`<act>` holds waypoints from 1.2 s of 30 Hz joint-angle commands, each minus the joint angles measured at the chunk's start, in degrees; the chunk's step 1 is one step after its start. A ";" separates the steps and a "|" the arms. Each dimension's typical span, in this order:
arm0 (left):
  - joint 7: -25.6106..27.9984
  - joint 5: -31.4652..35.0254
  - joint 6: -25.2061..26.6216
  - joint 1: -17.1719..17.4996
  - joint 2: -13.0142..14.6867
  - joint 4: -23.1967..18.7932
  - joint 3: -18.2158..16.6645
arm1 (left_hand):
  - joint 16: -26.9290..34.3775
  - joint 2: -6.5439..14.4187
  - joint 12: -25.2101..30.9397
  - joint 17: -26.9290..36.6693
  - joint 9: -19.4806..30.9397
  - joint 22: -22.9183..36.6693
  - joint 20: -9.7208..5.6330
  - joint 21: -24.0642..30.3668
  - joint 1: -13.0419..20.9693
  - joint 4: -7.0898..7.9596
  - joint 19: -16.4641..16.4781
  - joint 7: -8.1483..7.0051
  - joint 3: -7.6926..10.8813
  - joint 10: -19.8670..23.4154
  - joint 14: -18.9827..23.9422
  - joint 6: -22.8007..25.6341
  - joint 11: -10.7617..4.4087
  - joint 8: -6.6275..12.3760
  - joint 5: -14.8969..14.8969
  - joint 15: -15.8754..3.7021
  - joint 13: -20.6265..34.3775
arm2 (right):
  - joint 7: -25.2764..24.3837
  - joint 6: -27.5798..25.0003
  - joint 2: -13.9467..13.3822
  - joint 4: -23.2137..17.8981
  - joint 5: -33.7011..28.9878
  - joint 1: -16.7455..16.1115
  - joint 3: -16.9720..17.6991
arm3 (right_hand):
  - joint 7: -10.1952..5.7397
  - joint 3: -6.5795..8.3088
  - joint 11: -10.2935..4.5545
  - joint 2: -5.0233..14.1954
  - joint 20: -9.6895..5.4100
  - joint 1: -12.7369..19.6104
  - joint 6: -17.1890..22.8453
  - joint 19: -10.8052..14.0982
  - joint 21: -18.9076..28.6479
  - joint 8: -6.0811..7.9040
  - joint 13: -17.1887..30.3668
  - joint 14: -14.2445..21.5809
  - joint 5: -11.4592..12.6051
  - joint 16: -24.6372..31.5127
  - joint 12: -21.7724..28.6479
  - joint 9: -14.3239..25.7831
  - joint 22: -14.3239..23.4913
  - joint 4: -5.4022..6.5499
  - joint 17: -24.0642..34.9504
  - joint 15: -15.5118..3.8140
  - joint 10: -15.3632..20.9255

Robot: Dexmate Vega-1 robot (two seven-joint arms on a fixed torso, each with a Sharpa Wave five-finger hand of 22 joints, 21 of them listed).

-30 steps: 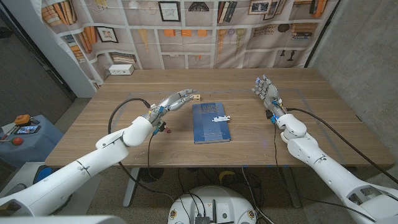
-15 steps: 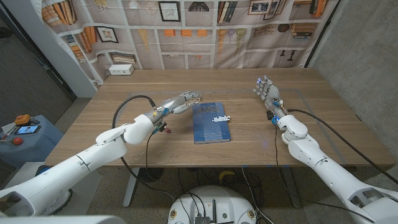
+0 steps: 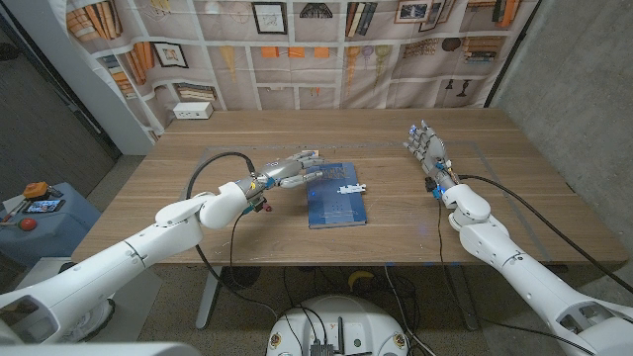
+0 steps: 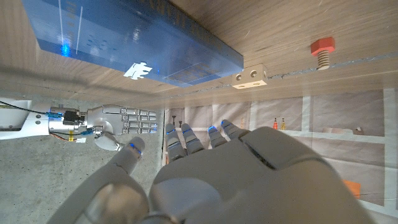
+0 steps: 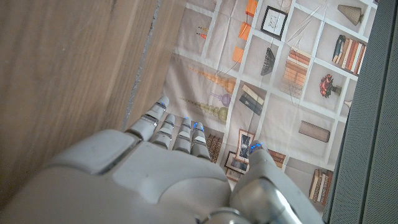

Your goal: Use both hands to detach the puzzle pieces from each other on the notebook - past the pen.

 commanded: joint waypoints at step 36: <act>-10.55 12.72 -3.58 -6.93 -1.90 1.59 6.34 | -0.30 3.94 -0.24 0.16 -0.01 0.22 -8.32 0.15 -0.40 0.24 -10.48 0.06 -2.23 -6.44 -8.39 -9.45 0.09 -0.70 0.33 -8.71 0.03 | -1.08 1.26 -0.77 -2.12 -0.02 -2.50 0.94 | -0.04 0.23 -0.32 0.81 0.10 0.13 0.53 -0.02 0.23 0.25 0.18 -0.50 0.09 0.62 0.38 0.13 0.16 -0.63 -0.37 0.05 -0.04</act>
